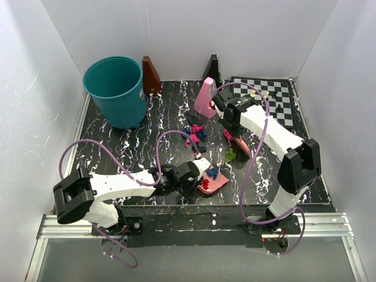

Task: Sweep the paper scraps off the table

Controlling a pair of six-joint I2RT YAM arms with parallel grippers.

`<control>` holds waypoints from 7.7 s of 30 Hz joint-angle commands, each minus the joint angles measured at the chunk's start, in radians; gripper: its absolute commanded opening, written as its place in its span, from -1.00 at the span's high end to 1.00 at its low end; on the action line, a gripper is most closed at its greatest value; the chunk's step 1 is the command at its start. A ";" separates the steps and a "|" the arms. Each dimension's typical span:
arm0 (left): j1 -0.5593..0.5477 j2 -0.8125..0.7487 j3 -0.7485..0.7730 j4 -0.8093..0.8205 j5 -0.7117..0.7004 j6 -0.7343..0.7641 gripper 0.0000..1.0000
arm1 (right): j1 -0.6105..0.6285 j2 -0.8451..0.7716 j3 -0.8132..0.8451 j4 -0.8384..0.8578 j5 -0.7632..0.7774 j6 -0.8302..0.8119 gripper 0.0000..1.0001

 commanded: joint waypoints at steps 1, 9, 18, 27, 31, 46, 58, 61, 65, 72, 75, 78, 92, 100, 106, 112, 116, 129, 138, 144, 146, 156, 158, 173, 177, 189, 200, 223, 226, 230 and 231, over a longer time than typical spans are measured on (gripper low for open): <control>-0.003 0.030 0.032 0.023 0.031 0.016 1.00 | 0.019 -0.050 0.029 0.009 -0.127 0.014 0.97; -0.003 0.074 0.061 -0.014 -0.054 0.015 1.00 | 0.059 -0.189 0.021 -0.027 -0.483 -0.018 0.97; -0.003 0.065 0.056 0.007 -0.058 0.009 1.00 | 0.068 -0.335 -0.009 0.021 -0.206 0.008 0.97; -0.003 0.056 0.051 -0.007 -0.055 -0.004 1.00 | 0.094 -0.150 -0.057 0.035 -0.040 0.100 0.97; -0.003 0.054 0.044 -0.007 -0.060 -0.008 1.00 | 0.154 -0.151 -0.084 0.060 -0.222 0.076 0.97; -0.014 -0.033 0.013 0.007 -0.103 -0.025 1.00 | 0.174 -0.396 0.009 -0.083 -0.164 0.100 0.97; 0.008 -0.193 0.140 -0.195 -0.181 -0.062 1.00 | 0.116 -0.516 -0.112 0.089 0.232 0.322 0.97; 0.095 -0.206 0.255 -0.327 -0.118 -0.063 1.00 | 0.084 -0.508 -0.147 0.090 0.187 0.416 0.97; 0.228 -0.252 0.396 -0.447 -0.101 -0.005 1.00 | 0.080 -0.531 -0.234 0.142 0.126 0.453 0.97; 0.561 -0.207 0.718 -0.611 0.081 0.096 1.00 | 0.080 -0.567 -0.324 0.196 0.048 0.433 0.97; 0.701 -0.142 0.852 -0.637 0.209 0.093 1.00 | 0.080 -0.577 -0.339 0.216 0.013 0.407 0.97; 0.857 -0.058 0.978 -0.649 0.346 0.014 1.00 | 0.080 -0.590 -0.347 0.228 -0.014 0.389 0.97; 1.502 0.077 0.469 0.711 1.194 -1.213 1.00 | 0.080 -0.654 -0.382 0.259 -0.106 0.362 0.97; 1.510 0.120 0.439 0.992 1.220 -1.438 1.00 | 0.080 -0.650 -0.373 0.255 -0.095 0.364 0.97; 1.506 0.016 0.568 0.640 1.223 -1.161 1.00 | 0.080 -0.591 -0.273 0.255 -0.115 0.482 0.97; 1.398 -0.215 0.546 0.112 0.966 -0.673 1.00 | 0.080 -0.451 -0.155 0.359 -0.383 0.589 0.97; 1.272 -0.350 0.449 0.021 0.813 -0.530 1.00 | 0.080 -0.250 0.020 0.371 -0.495 0.677 0.97; 1.210 -0.570 0.274 -0.152 0.703 -0.349 1.00 | 0.015 0.245 0.330 0.567 -0.493 1.206 0.97; 1.210 -0.593 0.231 -0.162 0.729 -0.310 1.00 | -0.085 0.357 0.295 0.529 -0.491 1.318 0.97; 1.210 -0.578 0.202 -0.129 0.738 -0.303 1.00 | -0.147 0.283 0.245 0.215 -0.350 1.133 0.97; 1.210 -0.575 0.193 -0.113 0.746 -0.306 1.00 | -0.162 0.253 0.250 0.085 -0.247 1.091 0.97; 1.148 -0.541 0.147 -0.065 0.743 -0.320 1.00 | -0.168 -0.118 -0.029 0.378 -0.332 0.794 0.97; 1.128 -0.541 0.142 -0.065 0.741 -0.307 1.00 | -0.170 -0.171 -0.083 0.501 -0.517 0.713 0.97; 0.980 -0.486 0.087 -0.091 0.672 -0.218 1.00 | -0.039 0.145 0.121 0.155 -0.628 0.421 0.97; 0.950 -0.477 0.091 -0.093 0.647 -0.215 1.00 | -0.039 0.145 0.135 0.068 -0.357 0.438 0.97; 0.761 -0.357 0.078 -0.120 0.463 -0.212 1.00 | -0.067 -0.053 0.135 0.035 -0.286 0.350 0.97; 0.497 -0.239 0.107 -0.165 0.203 -0.154 1.00 | -0.065 -0.290 0.078 0.135 -0.210 0.275 0.97; 0.106 0.074 0.236 -0.347 -0.074 0.035 1.00 | -0.035 -0.018 0.009 -0.017 0.181 0.247 0.97; 0.104 0.080 0.210 -0.263 -0.052 0.052 1.00 | 0.008 -0.018 -0.014 0.030 0.091 0.221 0.97; 0.106 0.103 0.206 -0.214 -0.040 0.072 1.00 | 0.050 -0.025 0.014 0.054 -0.136 0.183 0.97; 0.106 0.111 0.209 -0.211 -0.040 0.075 1.00 | 0.057 -0.037 0.026 0.057 -0.196 0.177 0.97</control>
